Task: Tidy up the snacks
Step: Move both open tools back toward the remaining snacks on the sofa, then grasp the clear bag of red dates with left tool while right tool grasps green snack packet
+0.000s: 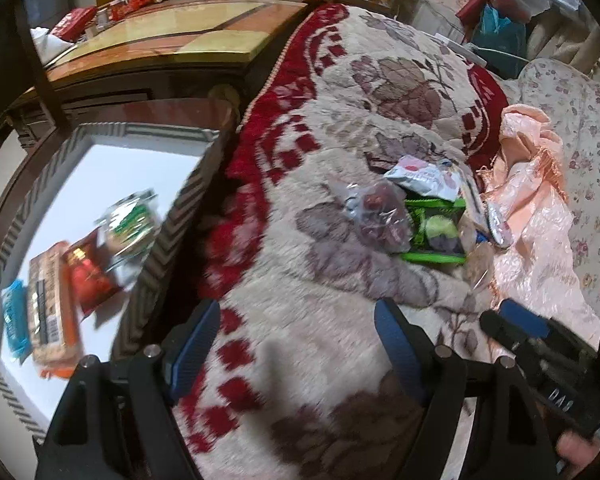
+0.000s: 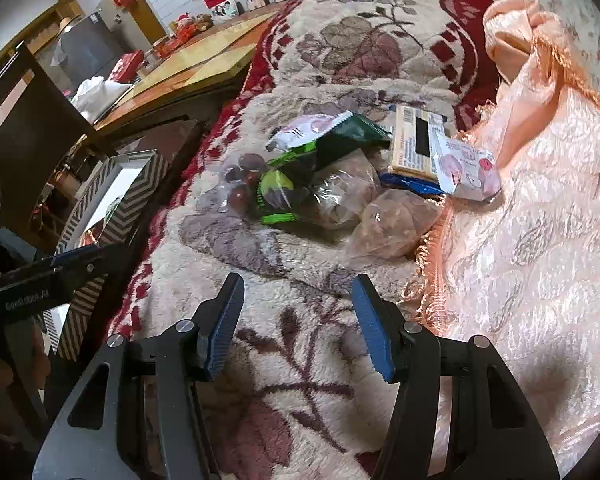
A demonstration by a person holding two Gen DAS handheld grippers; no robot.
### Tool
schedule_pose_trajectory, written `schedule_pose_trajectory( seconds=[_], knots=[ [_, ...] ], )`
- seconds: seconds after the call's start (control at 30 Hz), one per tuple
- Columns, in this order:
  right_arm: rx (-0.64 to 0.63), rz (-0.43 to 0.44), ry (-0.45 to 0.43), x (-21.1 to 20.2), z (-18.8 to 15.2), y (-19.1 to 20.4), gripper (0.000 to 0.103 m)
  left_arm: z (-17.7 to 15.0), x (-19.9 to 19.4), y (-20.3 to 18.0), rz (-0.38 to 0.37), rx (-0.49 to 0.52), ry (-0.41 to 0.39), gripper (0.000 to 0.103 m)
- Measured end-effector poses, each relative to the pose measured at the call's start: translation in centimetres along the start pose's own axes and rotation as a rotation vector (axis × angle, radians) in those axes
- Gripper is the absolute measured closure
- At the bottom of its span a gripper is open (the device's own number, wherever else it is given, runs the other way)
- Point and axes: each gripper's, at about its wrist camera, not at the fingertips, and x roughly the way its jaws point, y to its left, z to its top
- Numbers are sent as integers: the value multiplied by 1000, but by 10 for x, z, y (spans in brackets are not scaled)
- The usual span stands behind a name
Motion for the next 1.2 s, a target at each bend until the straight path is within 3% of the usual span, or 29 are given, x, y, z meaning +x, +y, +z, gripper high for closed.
schedule_pose_trajectory(
  seconds=[0.43, 0.7, 0.77, 0.93, 1.2],
  knots=[
    [1, 34, 1, 10, 10, -6, 47, 50, 54, -35, -142, 7, 57, 22],
    [15, 57, 12, 17, 12, -15, 47, 67, 95, -38, -219, -33, 92, 24],
    [14, 58, 7, 18, 12, -16, 47, 68, 105, -38, -231, -37, 113, 50],
    [-11, 68, -10, 17, 20, -8, 47, 66, 105, -34, -234, -7, 100, 59],
    [-71, 44, -29, 35, 44, 22, 47, 58, 66, 2, -152, -27, 23, 65]
  ],
)
